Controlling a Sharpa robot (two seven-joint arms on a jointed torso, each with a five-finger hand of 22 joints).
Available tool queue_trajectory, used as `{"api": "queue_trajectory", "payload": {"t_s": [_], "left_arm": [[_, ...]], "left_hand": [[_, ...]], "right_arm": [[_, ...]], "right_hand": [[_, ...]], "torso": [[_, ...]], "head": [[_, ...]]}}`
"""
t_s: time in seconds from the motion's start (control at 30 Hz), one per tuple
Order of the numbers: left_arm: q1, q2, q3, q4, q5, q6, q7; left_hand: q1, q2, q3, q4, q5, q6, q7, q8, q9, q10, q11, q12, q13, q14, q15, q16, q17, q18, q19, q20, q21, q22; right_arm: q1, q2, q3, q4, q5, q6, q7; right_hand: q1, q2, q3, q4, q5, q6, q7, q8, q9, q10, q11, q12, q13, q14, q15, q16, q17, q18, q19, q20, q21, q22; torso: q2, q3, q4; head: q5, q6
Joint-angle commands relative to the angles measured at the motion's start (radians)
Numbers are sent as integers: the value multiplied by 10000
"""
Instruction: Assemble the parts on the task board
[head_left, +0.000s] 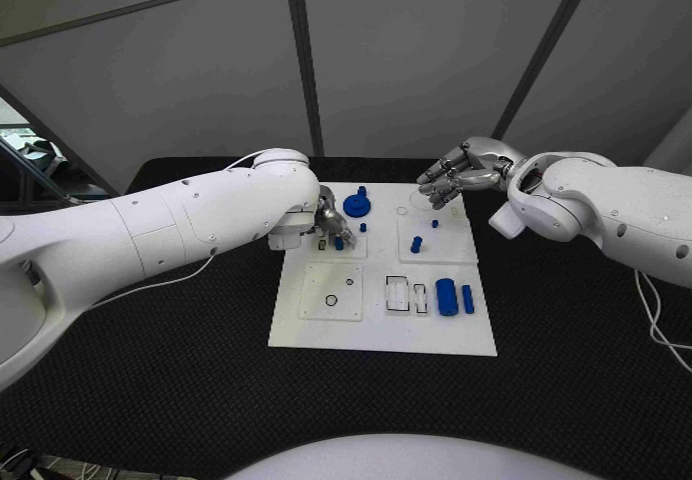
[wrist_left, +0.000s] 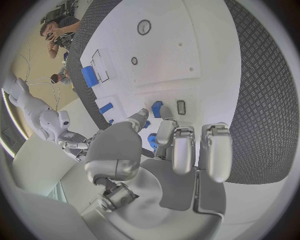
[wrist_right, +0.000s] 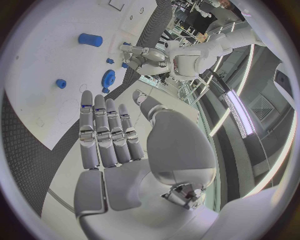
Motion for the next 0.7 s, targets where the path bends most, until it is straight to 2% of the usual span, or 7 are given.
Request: {"api": "queue_trajectory", "payload": {"t_s": [0.03,0.2,0.27,0.5,0.7], "left_arm": [[-9,-17,-2,45,24,-8,-263],[-8,-109,25,138,30,-69,-253],[-7,-150,81,166,7,-72,-250],[21,-317,577,297,-100,38,-246],[84,-429,842,411,-79,87,-241]], "left_hand": [[0,-169,-54,142,-56,84,-8,-1,25,26,-65,42,0,1037,-80,24,2629,-411,824,-70,-33,2297],[19,-333,-157,357,-55,81,-15,0,52,16,-71,37,-8,1037,-87,24,2629,-407,818,-76,-51,2286],[54,-388,-178,407,-55,77,-16,0,60,9,-73,33,-15,1037,-87,24,2629,-402,811,-78,-67,2275],[159,-498,-209,523,-54,44,-11,-24,68,-44,-70,-7,-65,1037,-86,24,2629,-386,785,-80,-129,2231],[189,-516,-212,551,-54,40,-10,-32,67,-45,-68,-5,-61,1037,-85,24,2629,-387,786,-80,-128,2232]], "right_arm": [[20,13,5,0,7,39,111],[20,23,5,-19,7,41,110],[20,24,4,-25,7,41,111],[20,25,4,-53,7,41,109],[19,47,4,-94,7,41,114]], "right_hand": [[-76,18,-76,-9,49,-38,59,-24,-4,-70,-28,-20,11,-78,1,-17,-8,31,60,18,-42,-9],[-76,18,-76,-9,49,-38,59,-24,-4,-70,-28,-20,11,-78,1,-17,-8,31,60,18,-42,-9],[-76,18,-76,-9,49,-38,59,-24,-4,-70,-28,-20,11,-78,1,-17,-8,31,60,18,-42,-9],[-98,18,-93,3,50,-38,60,-23,-4,-72,-26,-19,12,-79,3,-17,-14,32,64,21,-52,-16],[-98,18,-93,3,50,-38,60,-23,-4,-72,-26,-19,12,-79,3,-17,-14,32,64,21,-52,-16]], "torso": [[-1,-2,1],[-2,-3,16],[-2,1,13],[-4,1,19],[-3,-3,8]], "head": [[3,1],[-3,6],[-1,13],[6,40],[30,64]]}}
